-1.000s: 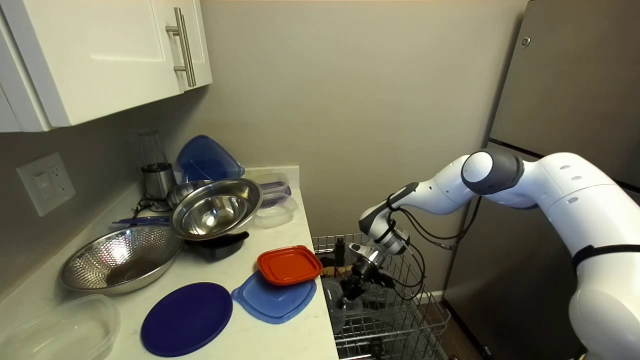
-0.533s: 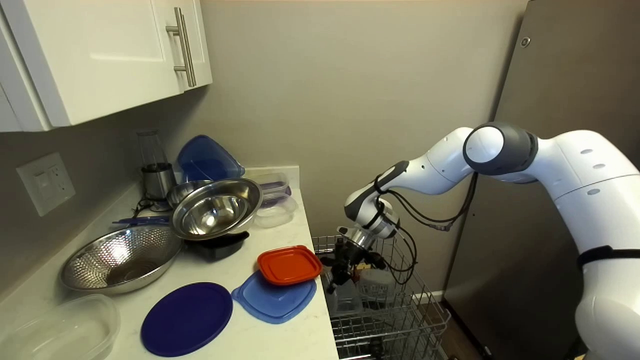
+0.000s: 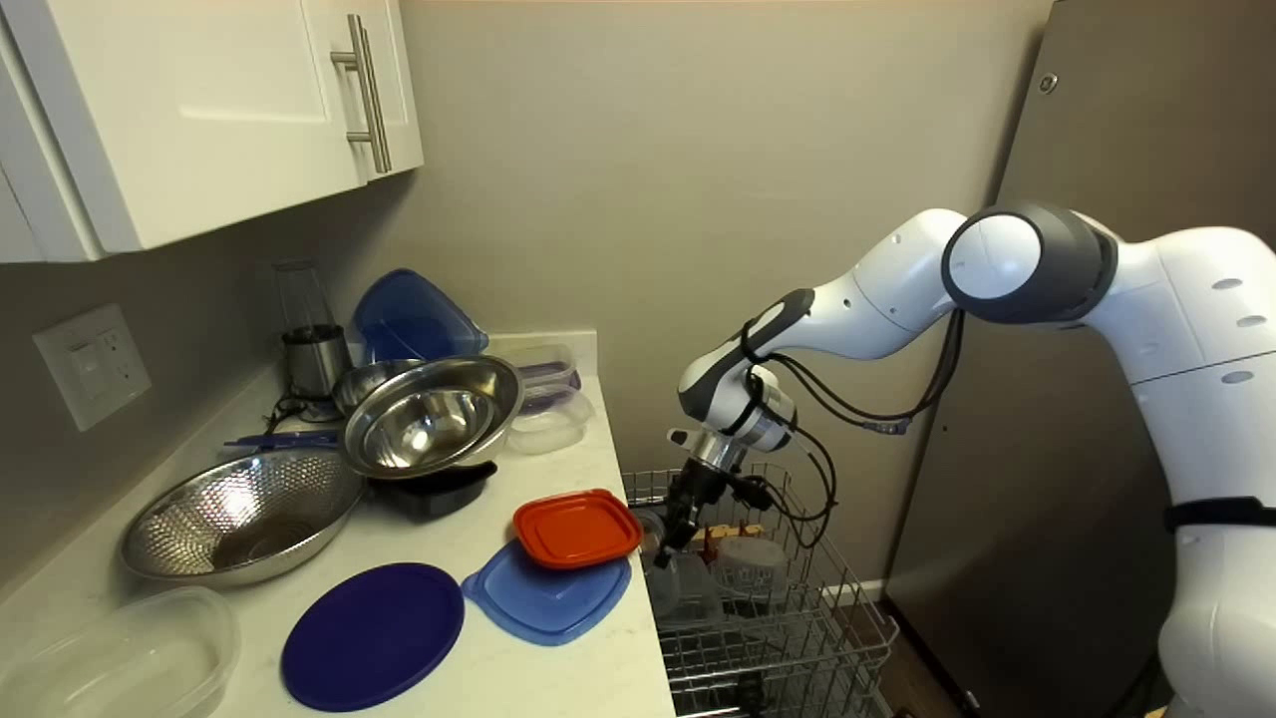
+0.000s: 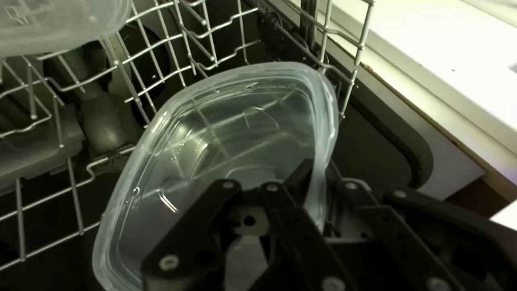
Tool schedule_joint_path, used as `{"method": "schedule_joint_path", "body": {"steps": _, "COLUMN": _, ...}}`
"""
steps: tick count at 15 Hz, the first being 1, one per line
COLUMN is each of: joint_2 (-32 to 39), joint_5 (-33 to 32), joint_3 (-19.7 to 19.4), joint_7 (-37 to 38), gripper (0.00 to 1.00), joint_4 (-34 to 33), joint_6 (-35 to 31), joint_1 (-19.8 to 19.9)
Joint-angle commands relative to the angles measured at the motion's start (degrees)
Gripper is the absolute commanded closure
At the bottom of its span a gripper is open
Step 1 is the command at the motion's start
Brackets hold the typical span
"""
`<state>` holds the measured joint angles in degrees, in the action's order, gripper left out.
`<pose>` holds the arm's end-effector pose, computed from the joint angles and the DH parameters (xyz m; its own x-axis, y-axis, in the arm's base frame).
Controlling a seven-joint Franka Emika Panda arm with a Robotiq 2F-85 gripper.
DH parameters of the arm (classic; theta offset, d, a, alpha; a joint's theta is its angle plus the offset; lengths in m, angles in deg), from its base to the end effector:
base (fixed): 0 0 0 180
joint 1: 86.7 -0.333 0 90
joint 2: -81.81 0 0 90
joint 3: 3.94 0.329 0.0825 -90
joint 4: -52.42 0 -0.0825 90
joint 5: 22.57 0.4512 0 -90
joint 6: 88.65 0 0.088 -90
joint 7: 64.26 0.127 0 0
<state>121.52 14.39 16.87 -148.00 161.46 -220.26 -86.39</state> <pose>0.5930 0.2548 0.0798 0.3873 0.8030 0.4529 0.8691 -0.1540 -0.4701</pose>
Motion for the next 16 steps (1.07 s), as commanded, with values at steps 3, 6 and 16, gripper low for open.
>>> {"method": "schedule_joint_path", "body": {"steps": 3, "joint_2": -10.0, "joint_5": 4.2, "joint_3": -1.1, "joint_7": 0.4, "gripper": 0.98, "joint_4": 11.3, "joint_6": -3.9, "joint_1": 2.3}}
{"method": "schedule_joint_path", "body": {"steps": 6, "joint_2": -14.8, "joint_5": 6.0, "joint_3": -2.6, "joint_7": 2.0, "gripper": 0.98, "joint_4": 15.7, "joint_6": -5.5, "joint_1": 1.5}}
{"method": "schedule_joint_path", "body": {"steps": 16, "joint_2": -23.2, "joint_5": -6.0, "joint_3": -8.1, "joint_7": 28.3, "gripper": 0.98, "joint_4": 17.6, "joint_6": -4.6, "joint_1": -6.6}}
